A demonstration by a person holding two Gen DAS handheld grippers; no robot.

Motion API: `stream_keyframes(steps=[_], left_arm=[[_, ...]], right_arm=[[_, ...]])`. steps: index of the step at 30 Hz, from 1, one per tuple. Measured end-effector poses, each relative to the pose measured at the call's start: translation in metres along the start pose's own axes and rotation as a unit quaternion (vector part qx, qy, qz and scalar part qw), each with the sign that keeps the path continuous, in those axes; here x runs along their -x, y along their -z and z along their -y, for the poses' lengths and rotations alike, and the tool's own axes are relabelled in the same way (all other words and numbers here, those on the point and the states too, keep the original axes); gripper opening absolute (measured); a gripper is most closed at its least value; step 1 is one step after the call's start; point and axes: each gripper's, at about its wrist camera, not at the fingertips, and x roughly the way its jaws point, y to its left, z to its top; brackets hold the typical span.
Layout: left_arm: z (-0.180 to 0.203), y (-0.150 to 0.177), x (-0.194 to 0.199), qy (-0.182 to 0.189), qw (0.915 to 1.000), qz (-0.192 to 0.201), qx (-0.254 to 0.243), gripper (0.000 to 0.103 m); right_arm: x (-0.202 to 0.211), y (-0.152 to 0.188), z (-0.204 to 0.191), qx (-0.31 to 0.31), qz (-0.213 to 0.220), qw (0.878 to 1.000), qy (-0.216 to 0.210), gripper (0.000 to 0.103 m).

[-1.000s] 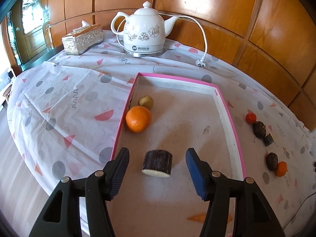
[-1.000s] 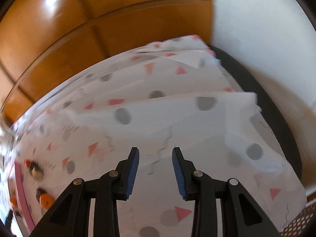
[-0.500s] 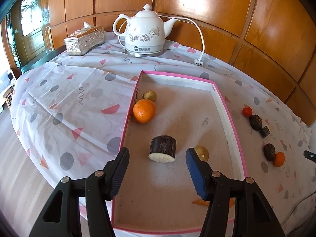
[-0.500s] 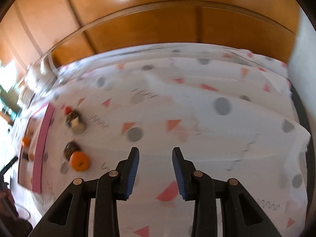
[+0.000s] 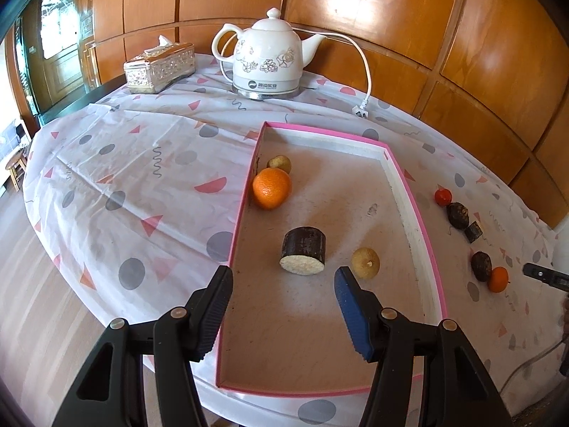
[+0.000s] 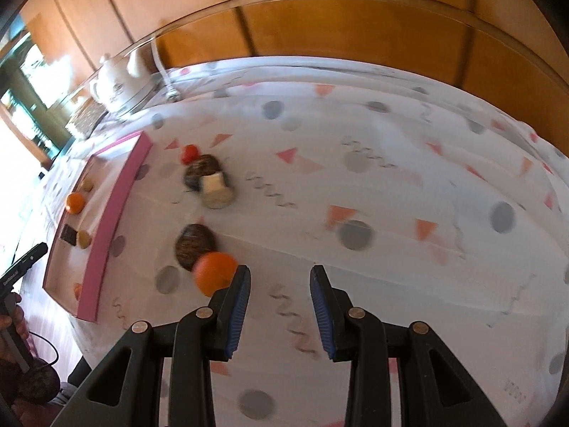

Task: Organize fruits
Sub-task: 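Move the right tool toward the dark round fruit, then grasp the dark round fruit with the right gripper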

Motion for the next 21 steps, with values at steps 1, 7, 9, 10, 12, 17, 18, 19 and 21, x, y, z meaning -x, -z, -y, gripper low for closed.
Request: stream_keyframes(steps=[1, 7, 9, 10, 12, 17, 18, 19, 21], left_arm=[[-0.001, 0.000, 0.001, 0.000, 1.0000, 0.001, 0.001, 0.060], [-0.012, 0.002, 0.006, -0.004, 0.9999, 0.004, 0.012, 0.060], [-0.016, 0.003, 0.008, -0.006, 0.9999, 0.005, 0.016, 0.060], [-0.017, 0.003, 0.009, -0.007, 0.9998, 0.006, 0.017, 0.060], [-0.020, 0.004, 0.011, -0.008, 0.9997, 0.007, 0.020, 0.060], [-0.027, 0.005, 0.017, -0.010, 0.9995, 0.011, 0.027, 0.060], [-0.028, 0.006, 0.018, -0.010, 0.9995, 0.012, 0.028, 0.061], [-0.029, 0.007, 0.019, -0.011, 0.9994, 0.013, 0.029, 0.061], [-0.031, 0.008, 0.019, -0.012, 0.9994, 0.012, 0.032, 0.062]], right_arm=[[-0.003, -0.002, -0.007, 0.006, -0.001, 1.000, -0.003, 0.035], [-0.022, -0.013, -0.047, 0.045, -0.011, 0.999, -0.024, 0.035], [-0.028, -0.016, -0.057, 0.058, -0.016, 0.998, -0.028, 0.035], [-0.031, -0.017, -0.061, 0.063, -0.019, 0.997, -0.030, 0.035], [-0.038, -0.020, -0.071, 0.080, -0.029, 0.996, -0.028, 0.036], [-0.063, -0.022, -0.093, 0.141, -0.063, 0.988, 0.009, 0.050], [-0.066, -0.022, -0.096, 0.150, -0.069, 0.986, 0.014, 0.051], [-0.071, -0.022, -0.098, 0.158, -0.075, 0.984, 0.018, 0.052], [-0.077, -0.022, -0.101, 0.174, -0.083, 0.981, 0.032, 0.054]])
